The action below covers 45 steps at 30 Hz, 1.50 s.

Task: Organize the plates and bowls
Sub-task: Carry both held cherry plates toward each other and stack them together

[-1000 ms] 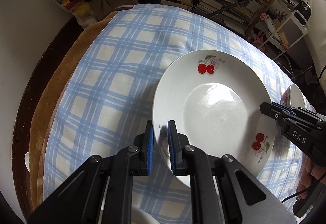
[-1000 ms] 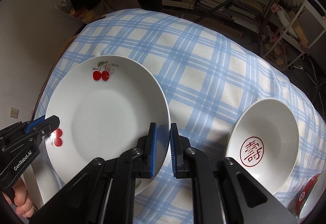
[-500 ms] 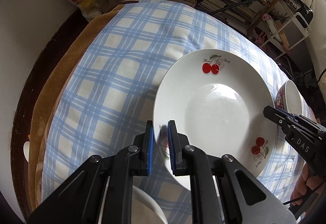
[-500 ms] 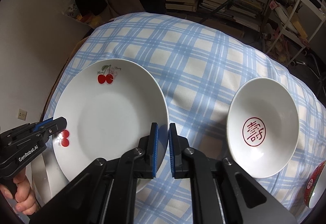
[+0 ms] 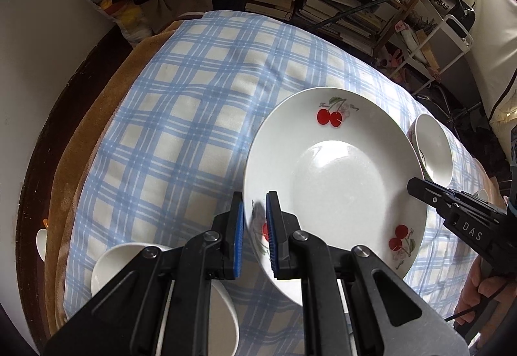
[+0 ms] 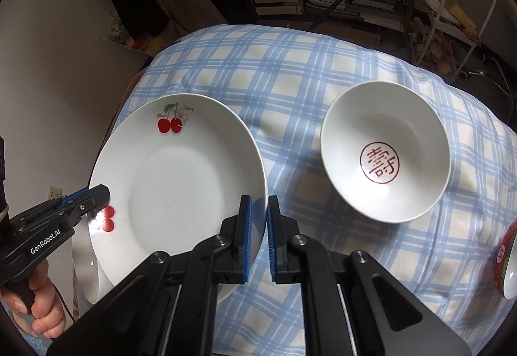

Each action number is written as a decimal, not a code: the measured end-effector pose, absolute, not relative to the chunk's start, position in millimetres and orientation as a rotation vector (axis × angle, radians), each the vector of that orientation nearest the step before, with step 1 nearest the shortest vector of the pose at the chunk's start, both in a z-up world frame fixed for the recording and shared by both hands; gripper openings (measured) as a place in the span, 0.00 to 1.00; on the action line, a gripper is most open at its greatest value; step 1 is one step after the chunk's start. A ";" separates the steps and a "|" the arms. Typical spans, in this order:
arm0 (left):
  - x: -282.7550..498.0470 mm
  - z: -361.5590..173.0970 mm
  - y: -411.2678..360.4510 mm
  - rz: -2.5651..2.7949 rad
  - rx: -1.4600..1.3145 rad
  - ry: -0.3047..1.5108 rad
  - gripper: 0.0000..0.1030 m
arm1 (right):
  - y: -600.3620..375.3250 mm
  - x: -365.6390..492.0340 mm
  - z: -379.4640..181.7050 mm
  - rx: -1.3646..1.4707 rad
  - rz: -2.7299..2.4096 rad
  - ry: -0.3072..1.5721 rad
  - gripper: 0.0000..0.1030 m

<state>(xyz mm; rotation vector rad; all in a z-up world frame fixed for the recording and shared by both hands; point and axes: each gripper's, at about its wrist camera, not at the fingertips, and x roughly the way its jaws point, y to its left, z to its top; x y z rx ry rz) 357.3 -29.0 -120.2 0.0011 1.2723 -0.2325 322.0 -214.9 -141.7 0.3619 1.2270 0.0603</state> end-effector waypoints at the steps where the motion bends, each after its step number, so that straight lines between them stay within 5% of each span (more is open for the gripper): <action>1: 353.8 -118.7 -30.8 -0.233 0.011 1.272 0.12 | -215.9 317.8 -140.5 0.367 0.060 1.221 0.10; 26: 221.9 -105.6 -34.5 -0.286 -0.014 1.293 0.13 | -233.1 189.5 -100.5 0.436 0.080 1.140 0.07; 45: 132.1 -112.5 -29.0 -0.316 -0.005 1.305 0.12 | -228.3 93.3 -131.4 0.481 0.083 1.174 0.07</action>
